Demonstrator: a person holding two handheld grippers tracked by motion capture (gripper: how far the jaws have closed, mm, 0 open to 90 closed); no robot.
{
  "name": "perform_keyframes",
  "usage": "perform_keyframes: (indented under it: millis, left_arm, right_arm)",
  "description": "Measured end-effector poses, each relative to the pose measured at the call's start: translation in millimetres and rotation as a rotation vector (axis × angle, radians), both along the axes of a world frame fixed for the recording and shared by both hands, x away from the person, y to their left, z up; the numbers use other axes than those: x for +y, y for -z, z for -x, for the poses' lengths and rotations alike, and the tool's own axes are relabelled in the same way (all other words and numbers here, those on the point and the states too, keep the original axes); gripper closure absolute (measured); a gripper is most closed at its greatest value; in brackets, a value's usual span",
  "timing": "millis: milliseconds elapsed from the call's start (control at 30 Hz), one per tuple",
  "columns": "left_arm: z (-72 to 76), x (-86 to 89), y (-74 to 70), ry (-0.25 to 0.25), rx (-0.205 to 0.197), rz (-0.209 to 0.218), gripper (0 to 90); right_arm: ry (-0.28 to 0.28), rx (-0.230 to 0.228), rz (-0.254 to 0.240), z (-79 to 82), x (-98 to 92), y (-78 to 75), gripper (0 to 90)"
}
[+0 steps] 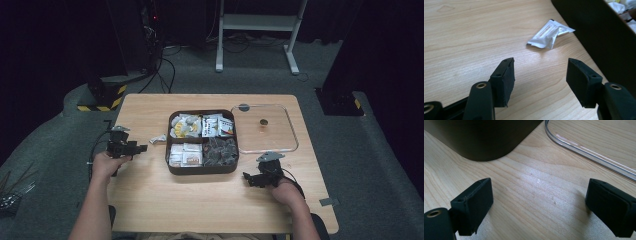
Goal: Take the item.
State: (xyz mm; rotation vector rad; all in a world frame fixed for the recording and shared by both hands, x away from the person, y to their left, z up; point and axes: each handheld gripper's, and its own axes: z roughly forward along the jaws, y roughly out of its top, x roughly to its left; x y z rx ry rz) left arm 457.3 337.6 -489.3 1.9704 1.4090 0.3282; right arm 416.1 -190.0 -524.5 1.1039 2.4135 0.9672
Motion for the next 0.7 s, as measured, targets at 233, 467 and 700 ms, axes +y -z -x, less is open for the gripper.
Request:
perform_keyframes:
  millis: [233,467,700]
  left_arm:
    - [0.2,10.3,10.7,-0.032,0.009,-0.008,35.8]
    - [-0.2,19.2,18.1,-0.048,-0.001,-0.037,33.4]
    - [-0.9,26.0,23.6,-0.048,-0.01,-0.046,32.4]
  right_arm:
    - [0.003,0.001,0.0,-0.3,0.4,0.0,7.6]
    - [0.002,0.0,0.0,-0.5,0.4,0.0,7.6]
    - [0.003,0.0,0.001,-0.5,0.4,0.0,7.6]
